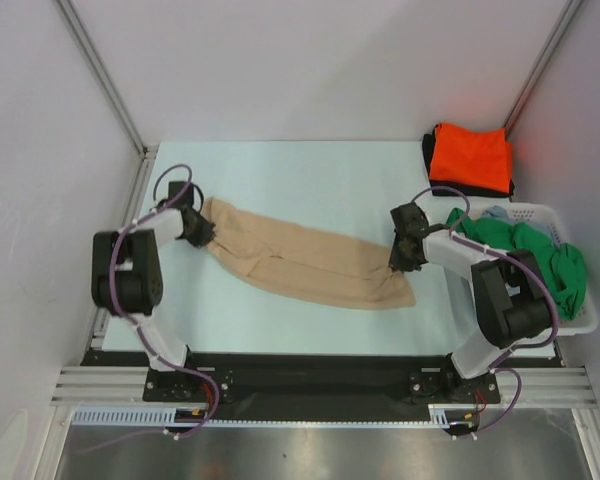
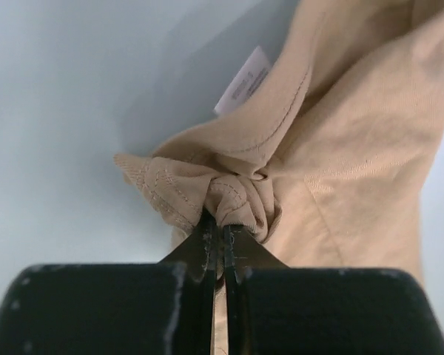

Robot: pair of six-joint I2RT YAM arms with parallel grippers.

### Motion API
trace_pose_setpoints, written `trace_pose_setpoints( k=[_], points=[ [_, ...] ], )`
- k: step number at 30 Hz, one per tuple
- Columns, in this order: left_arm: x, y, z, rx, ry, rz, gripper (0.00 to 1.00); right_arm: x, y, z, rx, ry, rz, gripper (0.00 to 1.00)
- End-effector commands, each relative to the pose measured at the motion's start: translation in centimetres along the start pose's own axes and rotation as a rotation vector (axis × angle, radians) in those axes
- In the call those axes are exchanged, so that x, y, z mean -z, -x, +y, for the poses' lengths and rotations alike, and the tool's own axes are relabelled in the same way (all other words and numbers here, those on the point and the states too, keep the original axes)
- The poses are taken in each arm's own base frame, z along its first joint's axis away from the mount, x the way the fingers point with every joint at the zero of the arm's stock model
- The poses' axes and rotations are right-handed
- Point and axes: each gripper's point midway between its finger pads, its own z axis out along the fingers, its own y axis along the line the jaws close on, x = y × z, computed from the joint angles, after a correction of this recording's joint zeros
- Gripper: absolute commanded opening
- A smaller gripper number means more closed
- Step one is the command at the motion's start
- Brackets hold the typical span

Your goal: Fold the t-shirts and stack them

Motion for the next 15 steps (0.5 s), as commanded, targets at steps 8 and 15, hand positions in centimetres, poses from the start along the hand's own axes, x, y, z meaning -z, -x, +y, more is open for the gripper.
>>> trace_pose_setpoints(
  k=[8, 15],
  points=[
    [-9.0, 14.3, -17.4, -0.085, -0.228, -0.052, 0.00, 6.0, -13.1, 10.9, 0.087, 0.305, 0.194, 0.00],
    [-8.1, 16.3, -26.9, -0.263, -0.684, -0.120, 0.22, 8.6, -19.3, 20.2, 0.186, 0.505, 0.269, 0.00]
  ],
)
